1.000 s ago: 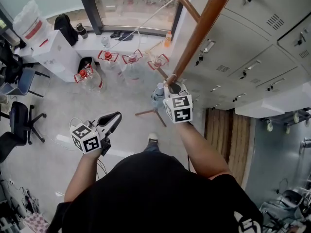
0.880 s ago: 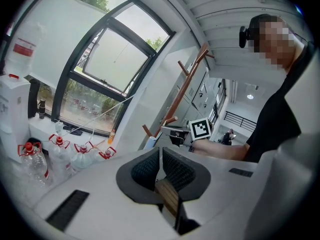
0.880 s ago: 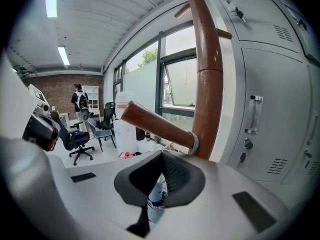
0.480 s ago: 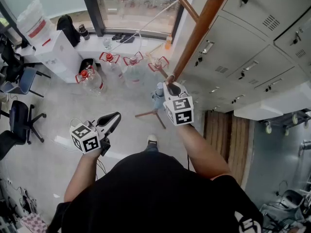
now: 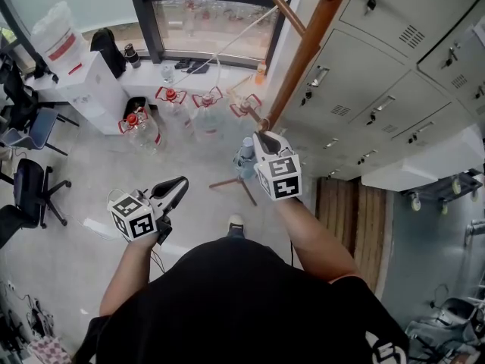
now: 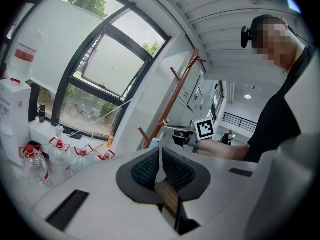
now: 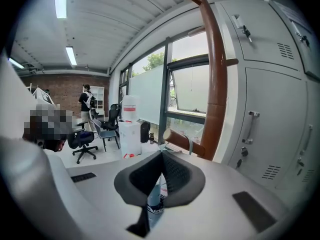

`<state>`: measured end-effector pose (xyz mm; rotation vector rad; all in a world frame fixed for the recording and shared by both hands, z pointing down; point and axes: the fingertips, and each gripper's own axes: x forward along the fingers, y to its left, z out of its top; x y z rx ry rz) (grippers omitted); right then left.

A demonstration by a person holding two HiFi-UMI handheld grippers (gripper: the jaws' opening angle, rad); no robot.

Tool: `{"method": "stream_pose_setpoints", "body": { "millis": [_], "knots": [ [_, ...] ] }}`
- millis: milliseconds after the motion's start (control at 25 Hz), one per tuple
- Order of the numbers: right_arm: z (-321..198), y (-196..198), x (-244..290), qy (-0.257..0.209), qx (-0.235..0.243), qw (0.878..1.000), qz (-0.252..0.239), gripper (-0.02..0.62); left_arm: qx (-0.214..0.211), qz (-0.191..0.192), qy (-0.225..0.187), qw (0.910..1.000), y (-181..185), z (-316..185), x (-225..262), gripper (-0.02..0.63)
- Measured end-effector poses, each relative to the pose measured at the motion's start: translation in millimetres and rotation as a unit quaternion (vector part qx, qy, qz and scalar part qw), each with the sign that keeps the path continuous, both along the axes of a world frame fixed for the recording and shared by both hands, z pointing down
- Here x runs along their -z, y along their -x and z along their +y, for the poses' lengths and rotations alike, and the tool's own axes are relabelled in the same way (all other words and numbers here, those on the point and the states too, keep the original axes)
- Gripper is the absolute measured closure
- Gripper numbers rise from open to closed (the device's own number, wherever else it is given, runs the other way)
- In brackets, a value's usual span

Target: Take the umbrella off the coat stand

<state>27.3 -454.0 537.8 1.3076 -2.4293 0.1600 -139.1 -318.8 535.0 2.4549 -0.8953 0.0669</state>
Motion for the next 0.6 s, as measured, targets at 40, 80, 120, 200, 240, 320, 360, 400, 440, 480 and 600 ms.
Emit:
{"method": "stream_pose_setpoints", "body": {
  "millis": [40,80,120,200,240,320,360,400,440,480,600],
  "knots": [
    [3,1,1,0.000,0.001,1.000,0.000,0.589,0.001,0.001,-0.001,1.0000,1,2,1,0.580],
    [6,1,2,0.000,0.001,1.000,-0.001,0.589,0.002,0.001,-0.002,1.0000,2,5,3,0.580],
    [9,1,3,0.000,0.000,1.000,-0.001,0.589,0.002,0.002,-0.003,1.0000,3,7,4,0.580],
    [14,2,6,-0.002,-0.001,1.000,-0.002,0.589,0.001,0.002,-0.007,1.0000,5,12,6,0.580],
    [16,2,7,-0.003,-0.001,1.000,-0.003,0.588,0.002,0.002,-0.008,1.0000,6,14,7,0.580],
    [20,4,11,-0.006,-0.001,1.000,-0.005,0.588,0.003,0.003,-0.009,1.0000,7,19,8,0.580],
    [22,5,12,-0.007,-0.001,1.000,-0.006,0.588,0.003,0.003,-0.009,0.9999,8,21,9,0.580],
    [25,5,13,-0.008,-0.001,1.000,-0.006,0.589,0.003,0.003,-0.011,0.9999,8,24,9,0.580],
    [27,5,15,-0.009,-0.001,1.000,-0.006,0.589,0.003,0.004,-0.012,0.9999,8,25,10,0.580],
    [28,5,16,-0.010,-0.001,1.000,-0.007,0.589,0.003,0.004,-0.013,0.9999,8,27,11,0.580],
    [34,5,20,-0.012,-0.002,1.000,-0.007,0.589,0.002,0.006,-0.016,0.9999,8,33,14,0.580]
  ]
}}
